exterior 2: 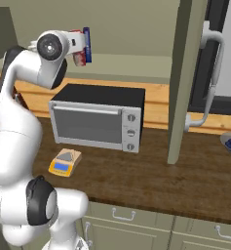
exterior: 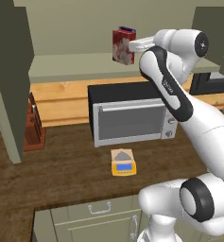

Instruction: Pick the cereal and place it on the digital scale for weighing, and close the cabinet.

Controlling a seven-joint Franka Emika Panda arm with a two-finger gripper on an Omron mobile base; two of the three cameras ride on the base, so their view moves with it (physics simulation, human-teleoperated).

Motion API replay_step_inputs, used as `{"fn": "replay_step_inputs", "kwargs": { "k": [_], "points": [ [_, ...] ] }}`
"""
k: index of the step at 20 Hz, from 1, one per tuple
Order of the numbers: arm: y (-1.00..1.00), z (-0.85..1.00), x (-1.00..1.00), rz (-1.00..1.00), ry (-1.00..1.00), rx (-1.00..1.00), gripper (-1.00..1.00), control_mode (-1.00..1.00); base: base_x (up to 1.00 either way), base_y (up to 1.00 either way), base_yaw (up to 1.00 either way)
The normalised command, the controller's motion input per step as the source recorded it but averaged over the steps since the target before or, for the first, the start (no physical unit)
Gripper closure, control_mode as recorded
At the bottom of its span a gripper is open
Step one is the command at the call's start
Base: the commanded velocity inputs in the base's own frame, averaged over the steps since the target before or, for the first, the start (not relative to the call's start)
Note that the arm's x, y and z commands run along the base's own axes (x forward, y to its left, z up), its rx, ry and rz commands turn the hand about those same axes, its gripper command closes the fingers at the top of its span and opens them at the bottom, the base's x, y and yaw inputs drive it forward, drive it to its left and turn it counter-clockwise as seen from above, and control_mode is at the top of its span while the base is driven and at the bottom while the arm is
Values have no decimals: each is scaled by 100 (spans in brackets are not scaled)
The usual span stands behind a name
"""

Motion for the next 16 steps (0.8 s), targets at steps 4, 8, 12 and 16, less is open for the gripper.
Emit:
{"fn": "replay_step_inputs", "kwargs": {
  "k": [4,8,12,16],
  "points": [
    [0,0,26,1,4,3,-100,-100,0,0,0],
    [0,0,21,1,7,1,-100,-100,0,0,0],
    [0,0,31,1,12,0,-100,-100,0,0,0],
    [-8,0,25,0,6,0,-100,-100,0,0,0]
  ]
}}
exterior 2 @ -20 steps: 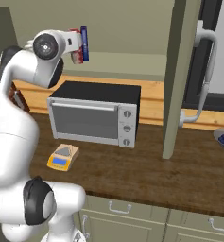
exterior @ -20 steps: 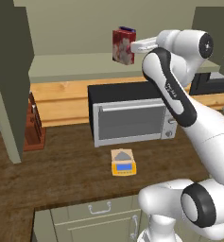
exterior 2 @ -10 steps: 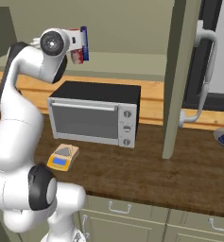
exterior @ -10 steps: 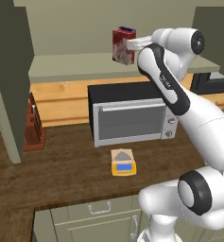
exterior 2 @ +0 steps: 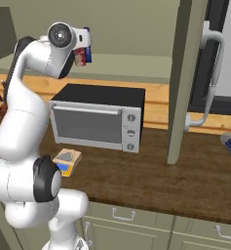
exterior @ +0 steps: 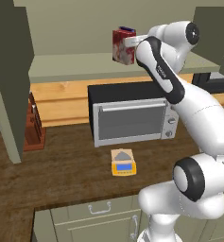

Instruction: Pick the cereal and place it on the digital scale for weighing, and close the cabinet.

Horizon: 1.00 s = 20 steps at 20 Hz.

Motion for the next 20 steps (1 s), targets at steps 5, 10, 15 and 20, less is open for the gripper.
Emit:
{"fn": "replay_step_inputs", "kwargs": {
  "k": [5,10,15,20],
  "points": [
    [-12,0,23,0,3,0,-100,-100,0,0,0],
    [0,0,32,0,1,0,-100,-100,0,0,0],
    [0,0,43,0,1,0,-100,-100,0,0,0],
    [0,0,32,0,0,0,-100,-100,0,0,0]
  ]
}}
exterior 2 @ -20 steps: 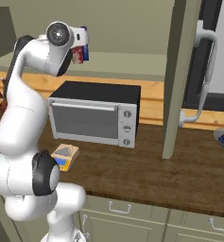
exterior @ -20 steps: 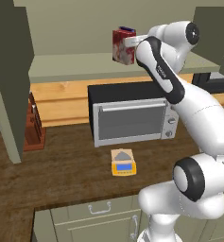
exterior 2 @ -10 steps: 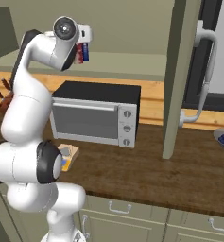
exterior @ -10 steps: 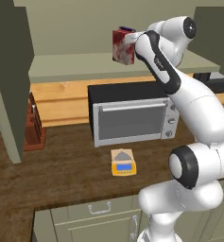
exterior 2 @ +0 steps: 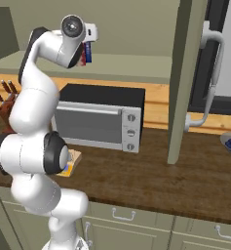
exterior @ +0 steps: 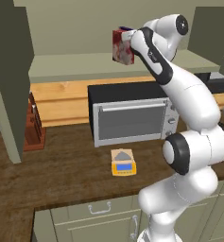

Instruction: Pick the cereal and place it on the digital scale for weighing, and close the cabinet.

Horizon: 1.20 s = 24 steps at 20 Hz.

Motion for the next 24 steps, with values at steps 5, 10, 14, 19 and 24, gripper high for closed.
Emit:
{"fn": "replay_step_inputs", "kwargs": {
  "k": [5,10,14,19,24],
  "points": [
    [0,0,18,0,0,0,-100,-100,0,0,0],
    [0,-1,17,0,0,0,-100,-100,0,0,0],
    [6,-18,36,0,0,0,-100,-100,0,0,0],
    [14,-31,26,0,0,0,-100,-100,0,0,0],
    [12,-14,10,0,-1,0,100,-100,0,0,0]
  ]
}}
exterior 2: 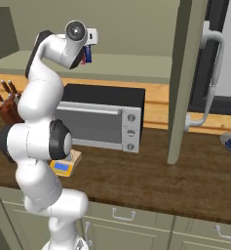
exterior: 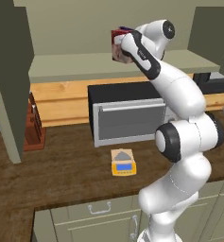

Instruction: Pick the cereal and place it on the digital scale for weighing, and close the cabinet.

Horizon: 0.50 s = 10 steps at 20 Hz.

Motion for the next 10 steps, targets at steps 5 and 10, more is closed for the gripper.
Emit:
{"fn": "replay_step_inputs", "kwargs": {
  "k": [5,10],
  "points": [
    [0,0,0,0,-2,0,100,-100,0,0,0],
    [0,0,-44,0,-6,1,100,-100,0,0,0]
  ]
}}
